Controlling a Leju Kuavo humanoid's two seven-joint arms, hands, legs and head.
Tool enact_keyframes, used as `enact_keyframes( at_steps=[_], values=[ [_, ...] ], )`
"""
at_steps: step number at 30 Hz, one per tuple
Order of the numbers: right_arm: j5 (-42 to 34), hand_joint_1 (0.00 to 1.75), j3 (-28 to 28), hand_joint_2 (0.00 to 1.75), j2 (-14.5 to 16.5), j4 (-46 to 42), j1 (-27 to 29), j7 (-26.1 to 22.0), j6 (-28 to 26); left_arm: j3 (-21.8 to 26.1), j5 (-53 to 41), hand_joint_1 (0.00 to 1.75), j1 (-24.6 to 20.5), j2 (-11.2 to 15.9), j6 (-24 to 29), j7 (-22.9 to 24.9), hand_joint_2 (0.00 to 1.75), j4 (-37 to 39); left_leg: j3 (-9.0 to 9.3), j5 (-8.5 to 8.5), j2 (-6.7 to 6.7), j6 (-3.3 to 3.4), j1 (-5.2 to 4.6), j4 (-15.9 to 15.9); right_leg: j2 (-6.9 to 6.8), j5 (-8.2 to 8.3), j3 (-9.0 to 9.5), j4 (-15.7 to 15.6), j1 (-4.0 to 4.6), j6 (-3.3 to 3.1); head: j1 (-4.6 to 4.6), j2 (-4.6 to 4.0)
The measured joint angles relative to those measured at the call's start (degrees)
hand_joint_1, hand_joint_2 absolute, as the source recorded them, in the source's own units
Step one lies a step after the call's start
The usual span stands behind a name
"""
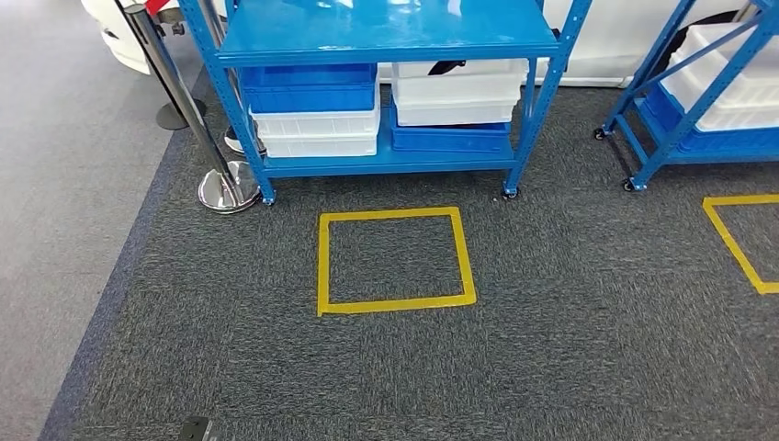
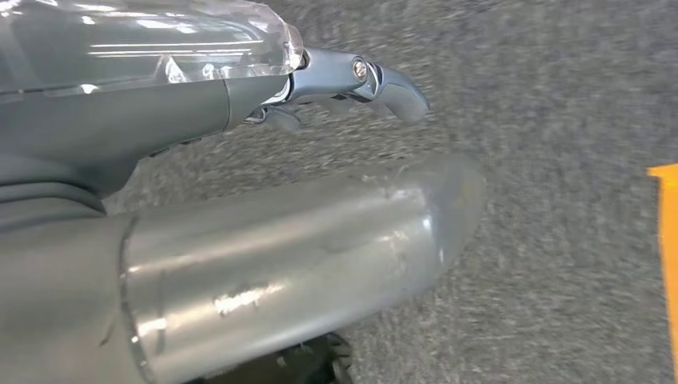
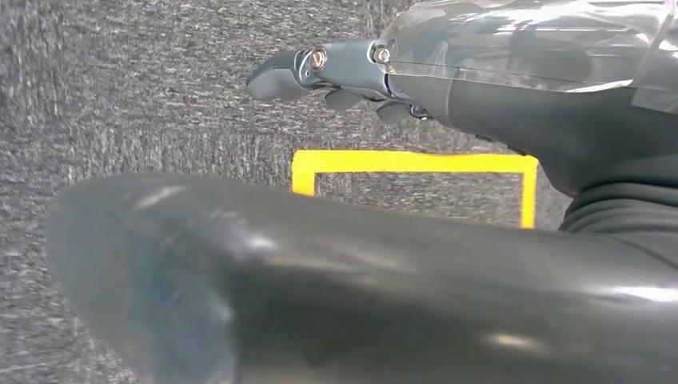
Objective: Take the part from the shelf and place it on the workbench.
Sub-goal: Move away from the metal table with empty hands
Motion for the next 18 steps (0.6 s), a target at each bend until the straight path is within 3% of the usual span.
enact_keyframes(
  at_steps=[1,3,5,7,9,10,11,12,14,16,18],
  values=[
    [-0.1,0.0,0.0,0.0,0.2,0.1,0.0,1.3,0.0,0.3,0.1,0.0,0.3,0.0,0.0,0.7,0.0,0.1,0.35,-0.05,0.29,0.28,-0.22,-0.8,-0.49,-0.11,0.2,-0.1,0.08,0.22,0.04,0.0],
    [0.0,0.0,0.0,0.0,0.5,0.2,0.0,4.0,-0.2,1.0,0.4,0.0,1.4,-0.1,0.0,1.6,0.0,0.2,0.58,0.26,-0.89,0.7,-0.03,-1.3,-1.19,-0.29,0.66,-0.3,0.09,0.75,-0.02,0.0],
    [0.1,0.0,-0.2,0.0,1.0,0.3,0.3,6.1,-0.6,1.7,0.7,0.0,2.4,-0.3,0.0,1.4,0.0,0.3,1.07,0.87,-2.07,1.3,0.43,-2.1,0.76,-1.69,0.42,1.2,-0.08,1.32,0.14,0.0],
    [0.2,0.0,-0.4,0.0,1.3,0.6,0.9,7.3,-0.7,2.3,0.8,0.0,2.7,-0.6,0.0,1.0,0.0,0.4,1.13,1.27,-3.39,1.7,0.62,-2.5,3.94,-5.33,-2.26,7.2,-0.43,1.7,0.4,0.0],
    [0.3,0.0,-0.5,0.0,1.5,0.7,1.3,7.9,-0.8,2.7,0.8,0.0,2.8,-0.8,0.0,0.7,0.0,0.5,0.92,1.33,-4.86,1.78,0.6,-2.4,5.03,-8.2,-5.81,14.3,-0.68,1.94,0.43,0.0],
    [0.3,0.0,-0.5,0.0,1.6,0.8,1.4,8.0,-0.8,2.9,0.8,0.0,3.0,-0.8,0.0,0.6,0.0,0.5,0.92,1.33,-5.62,1.74,0.62,-2.3,5.13,-8.01,-6.54,15.6,-0.78,2.05,0.44,0.0],
    [0.3,0.0,-0.5,0.0,1.6,0.8,1.4,8.1,-0.8,3.1,0.8,0.0,3.1,-0.9,0.0,0.6,0.0,0.6,0.96,1.32,-6.39,1.63,0.67,-2.2,5.22,-6.61,-6.12,14.5,-0.9,2.12,0.43,0.0],
    [0.3,0.0,-0.5,0.0,1.6,0.9,1.4,8.2,-0.8,3.2,0.8,0.0,3.2,-1.0,0.0,0.6,0.0,0.6,1.01,1.28,-7.16,1.47,0.73,-2.0,5.58,-4.42,-4.69,11.3,-1.06,2.16,0.44,0.0],
    [0.3,0.0,-0.6,0.0,1.7,0.9,1.4,8.2,-0.8,3.4,0.8,0.0,3.2,-1.1,0.0,0.6,0.0,0.6,0.88,1.09,-8.63,0.89,0.8,-1.4,7.61,-0.85,-1.26,3.6,-1.37,2.2,0.46,0.0],
    [0.3,0.0,-0.6,0.0,1.8,0.9,1.3,8.2,-0.8,3.5,0.8,0.0,3.2,-1.1,0.0,0.5,0.0,0.6,0.47,1.04,-9.69,0.16,0.72,-1.0,8.66,0.1,0.05,0.5,-1.35,1.93,0.45,0.0],
    [0.3,0.0,-0.6,0.0,2.0,1.0,1.1,8.2,-0.8,3.6,0.8,0.0,3.3,-1.1,0.0,0.5,0.0,0.6,0.02,1.22,-10.54,-0.54,0.75,-1.0,7.55,0.29,-0.04,0.5,-1.21,1.28,0.44,0.0]
  ],
)
